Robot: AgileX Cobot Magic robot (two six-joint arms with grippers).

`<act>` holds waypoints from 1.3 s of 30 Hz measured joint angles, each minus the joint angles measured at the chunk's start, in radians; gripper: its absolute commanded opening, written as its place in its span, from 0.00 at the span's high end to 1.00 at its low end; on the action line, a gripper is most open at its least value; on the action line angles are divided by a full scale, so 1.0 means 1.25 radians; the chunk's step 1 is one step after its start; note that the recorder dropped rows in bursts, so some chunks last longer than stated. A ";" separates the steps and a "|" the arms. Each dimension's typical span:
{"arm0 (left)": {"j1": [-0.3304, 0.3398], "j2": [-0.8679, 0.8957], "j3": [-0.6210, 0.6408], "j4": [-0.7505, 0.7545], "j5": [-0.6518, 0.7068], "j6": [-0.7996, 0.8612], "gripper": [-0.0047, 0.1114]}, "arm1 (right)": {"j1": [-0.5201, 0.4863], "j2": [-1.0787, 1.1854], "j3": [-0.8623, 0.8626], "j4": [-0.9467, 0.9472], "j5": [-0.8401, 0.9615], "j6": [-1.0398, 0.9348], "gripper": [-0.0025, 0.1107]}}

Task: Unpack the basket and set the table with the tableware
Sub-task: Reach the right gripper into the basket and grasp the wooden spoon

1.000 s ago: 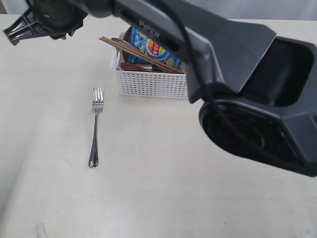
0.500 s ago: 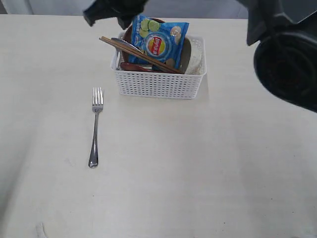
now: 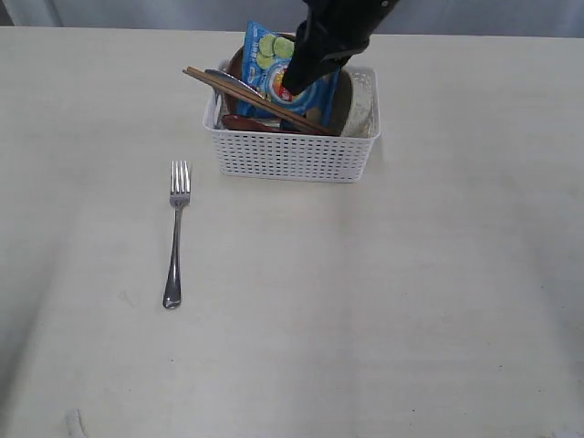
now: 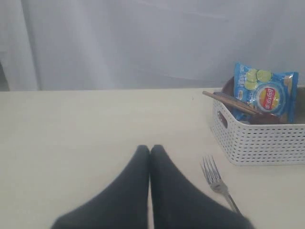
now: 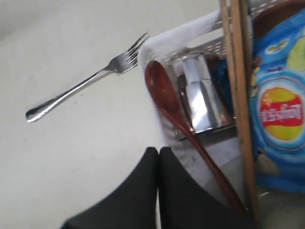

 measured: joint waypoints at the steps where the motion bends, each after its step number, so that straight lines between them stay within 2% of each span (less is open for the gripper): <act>1: 0.000 0.000 0.000 0.000 0.000 0.000 0.96 | -0.015 -0.001 0.002 0.018 -0.004 -0.027 0.85; 5: 0.000 0.000 0.000 0.000 0.000 0.000 0.96 | -0.036 -0.003 0.002 0.080 -0.012 -0.103 0.59; 7: 0.000 0.000 0.000 0.000 0.000 0.000 0.96 | -0.033 -0.003 0.002 0.101 -0.015 -0.127 0.54; 20: 0.000 0.000 0.000 0.000 0.000 0.000 0.96 | 0.079 0.056 0.002 0.101 -0.081 -0.176 0.56; 36: 0.000 0.000 0.000 0.000 0.000 0.000 0.96 | 0.085 0.104 0.002 0.081 -0.160 -0.177 0.56; 39: 0.000 0.000 0.000 0.000 0.000 0.000 0.96 | 0.085 0.108 0.002 0.081 -0.163 -0.177 0.58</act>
